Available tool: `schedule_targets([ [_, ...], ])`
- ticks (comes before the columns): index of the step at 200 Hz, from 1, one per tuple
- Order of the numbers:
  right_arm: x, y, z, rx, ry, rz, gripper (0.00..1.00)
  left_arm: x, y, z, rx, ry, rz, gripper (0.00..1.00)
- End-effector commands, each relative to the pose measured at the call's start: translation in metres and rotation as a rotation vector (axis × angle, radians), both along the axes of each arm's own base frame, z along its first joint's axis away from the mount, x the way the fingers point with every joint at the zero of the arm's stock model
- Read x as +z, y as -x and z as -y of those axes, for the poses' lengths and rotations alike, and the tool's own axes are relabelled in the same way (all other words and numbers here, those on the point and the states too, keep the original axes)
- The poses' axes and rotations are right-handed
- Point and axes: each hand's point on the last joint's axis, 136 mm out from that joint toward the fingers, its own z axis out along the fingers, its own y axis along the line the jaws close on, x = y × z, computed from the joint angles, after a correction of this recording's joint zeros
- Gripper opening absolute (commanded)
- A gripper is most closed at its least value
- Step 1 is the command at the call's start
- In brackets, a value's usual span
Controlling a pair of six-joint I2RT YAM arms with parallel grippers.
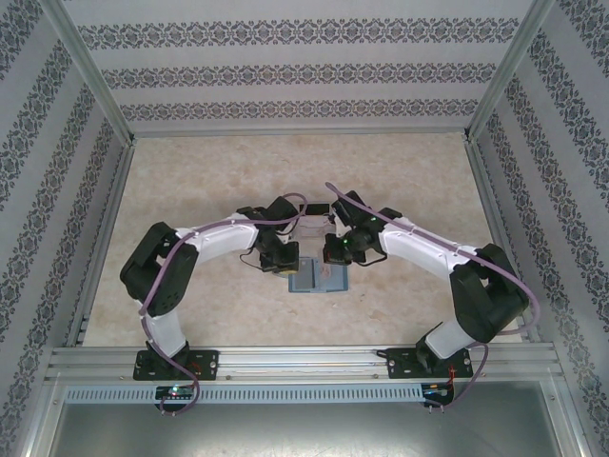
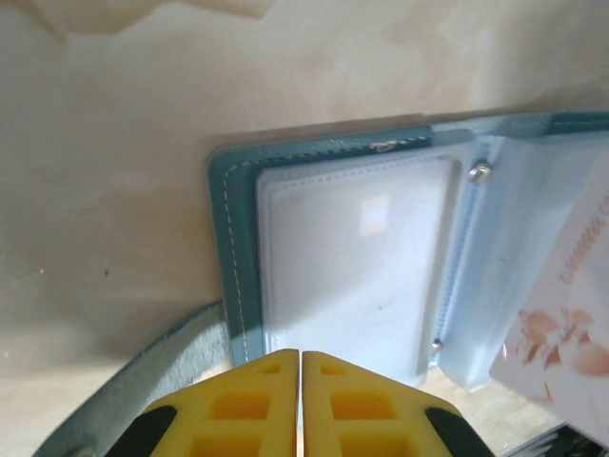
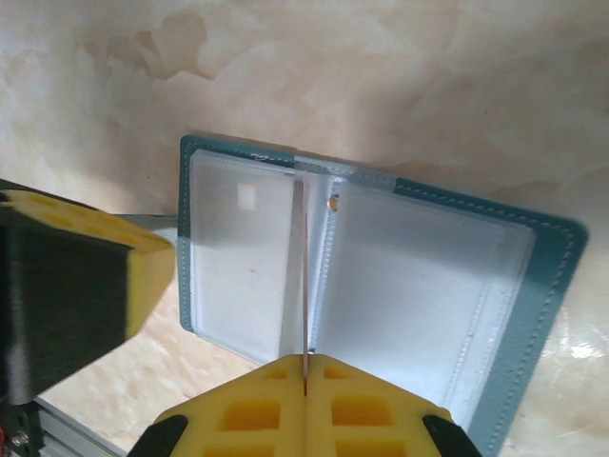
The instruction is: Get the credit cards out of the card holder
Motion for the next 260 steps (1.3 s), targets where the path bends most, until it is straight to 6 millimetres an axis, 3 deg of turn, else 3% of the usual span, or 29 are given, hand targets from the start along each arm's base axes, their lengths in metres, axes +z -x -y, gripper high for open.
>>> schedule_targets([
  [1,0.015,-0.003,0.001,0.107,-0.015,0.075,0.0,0.008,-0.008,-0.008,0.034,0.011,0.054,0.09],
  [62,0.039,-0.02,0.004,0.415,0.016,0.283,0.0,0.004,-0.009,-0.024,0.062,0.009,0.053,0.1],
  [99,0.048,-0.024,-0.001,0.707,0.038,0.42,0.0,0.003,-0.01,-0.027,0.065,0.013,0.05,0.11],
  [148,0.059,-0.03,0.0,1.006,0.087,0.484,0.0,0.002,-0.007,-0.029,0.068,0.014,0.047,0.11],
  [231,0.058,-0.073,0.016,1.2,0.279,0.444,0.0,0.002,-0.004,-0.039,0.085,-0.002,0.054,0.11],
  [260,0.059,-0.084,0.013,1.24,0.284,0.423,0.0,0.002,-0.002,-0.044,0.096,-0.011,0.052,0.12],
])
